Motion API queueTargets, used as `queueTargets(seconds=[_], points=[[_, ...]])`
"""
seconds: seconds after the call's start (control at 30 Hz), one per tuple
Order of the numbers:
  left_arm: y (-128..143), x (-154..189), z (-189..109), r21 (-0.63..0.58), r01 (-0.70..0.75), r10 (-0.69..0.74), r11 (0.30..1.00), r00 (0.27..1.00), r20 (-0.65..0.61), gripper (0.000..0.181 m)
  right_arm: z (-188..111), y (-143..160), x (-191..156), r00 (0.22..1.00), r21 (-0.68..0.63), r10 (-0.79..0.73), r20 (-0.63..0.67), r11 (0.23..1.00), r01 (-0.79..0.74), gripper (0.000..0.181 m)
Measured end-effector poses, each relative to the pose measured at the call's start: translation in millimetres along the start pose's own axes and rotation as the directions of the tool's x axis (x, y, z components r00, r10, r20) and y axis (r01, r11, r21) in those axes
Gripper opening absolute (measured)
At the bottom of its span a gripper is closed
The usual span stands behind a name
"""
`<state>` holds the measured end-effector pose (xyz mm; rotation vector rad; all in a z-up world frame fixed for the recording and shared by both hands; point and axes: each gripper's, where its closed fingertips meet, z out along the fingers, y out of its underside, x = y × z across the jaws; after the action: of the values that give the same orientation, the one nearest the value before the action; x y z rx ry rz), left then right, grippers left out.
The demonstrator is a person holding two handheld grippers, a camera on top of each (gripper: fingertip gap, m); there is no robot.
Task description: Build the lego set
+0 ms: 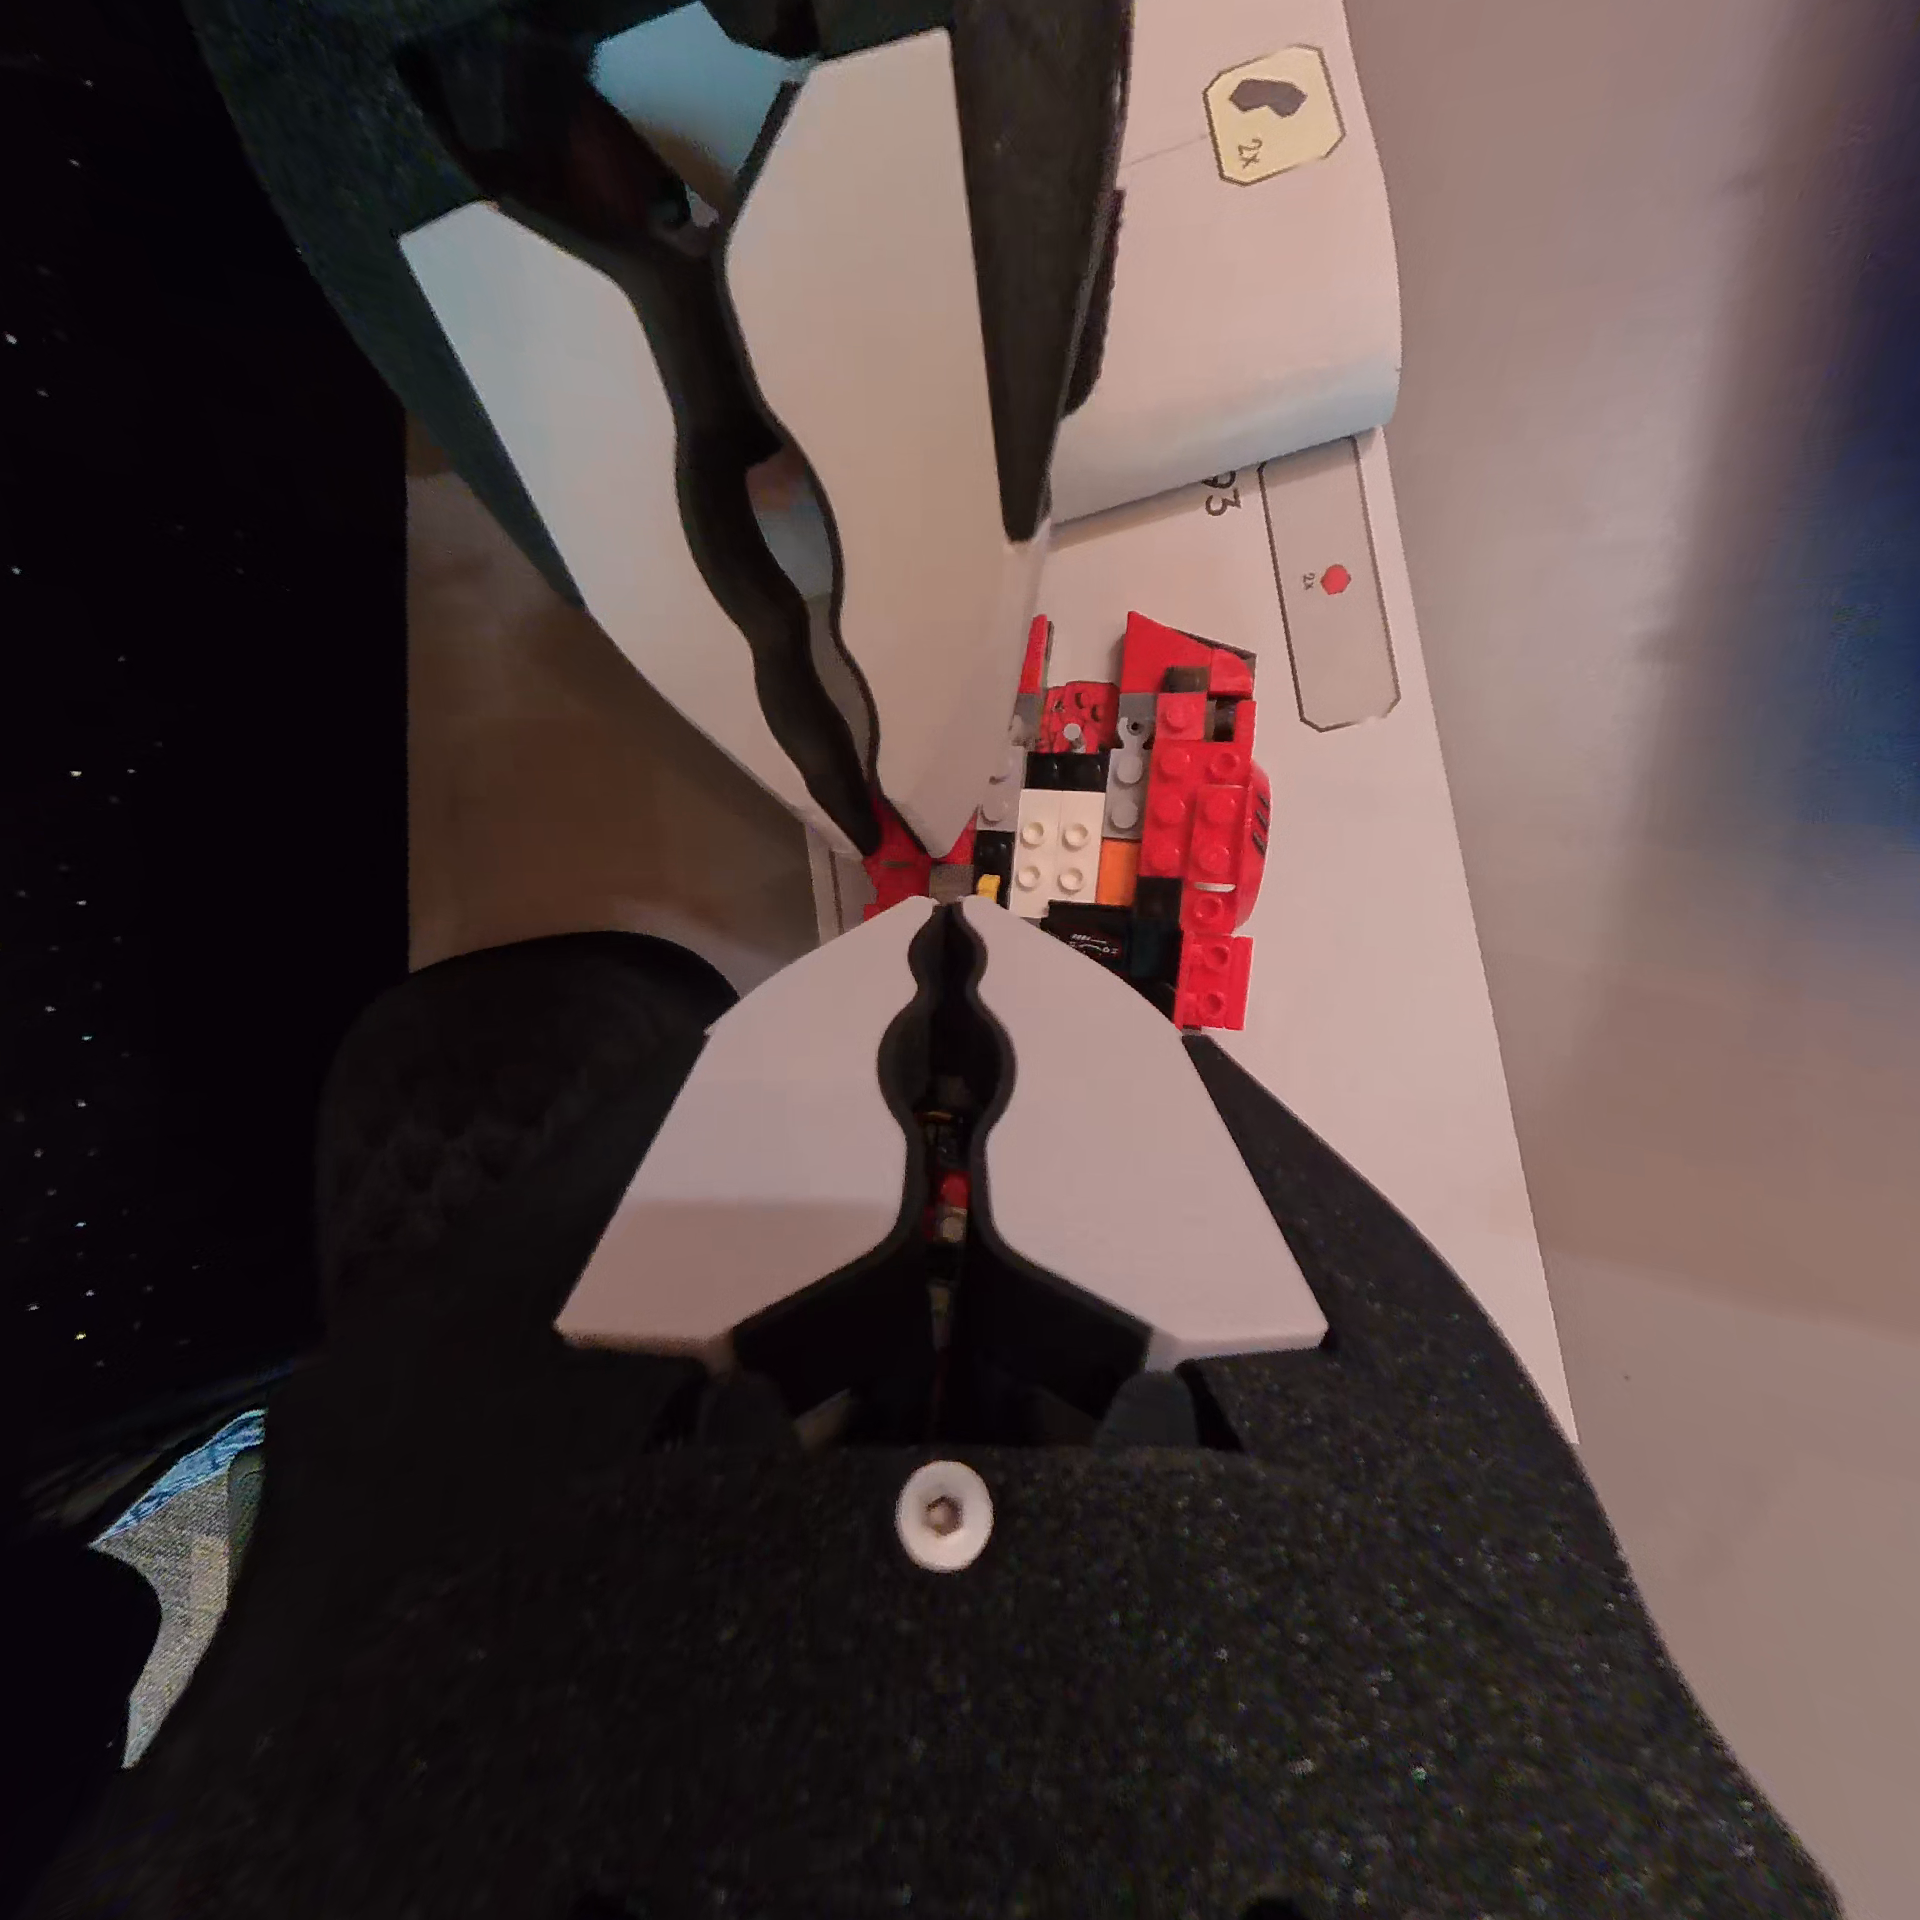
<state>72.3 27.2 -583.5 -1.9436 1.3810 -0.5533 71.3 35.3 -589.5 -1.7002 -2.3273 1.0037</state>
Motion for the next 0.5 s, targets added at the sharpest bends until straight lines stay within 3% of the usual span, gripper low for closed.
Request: queueTargets(seconds=[0.3, 0.5], points=[[-0.8, 4.3, 5.7, -0.012, -0.049, 0.049, 0.999, 0.999, -0.009, 0.018, 0.0, 0.9, -2.1, 1.000, -0.022, -0.017, 0.008, 1.000, 0.017, 0.000], [-1.4, 3.4, 5.2, -0.001, -0.043, 0.043, 0.999, 0.999, -0.008, 0.014, -2.5, -2.9, 7.2, 1.000, 0.024, 0.009, -0.025, 1.000, -0.008, 0.000]])
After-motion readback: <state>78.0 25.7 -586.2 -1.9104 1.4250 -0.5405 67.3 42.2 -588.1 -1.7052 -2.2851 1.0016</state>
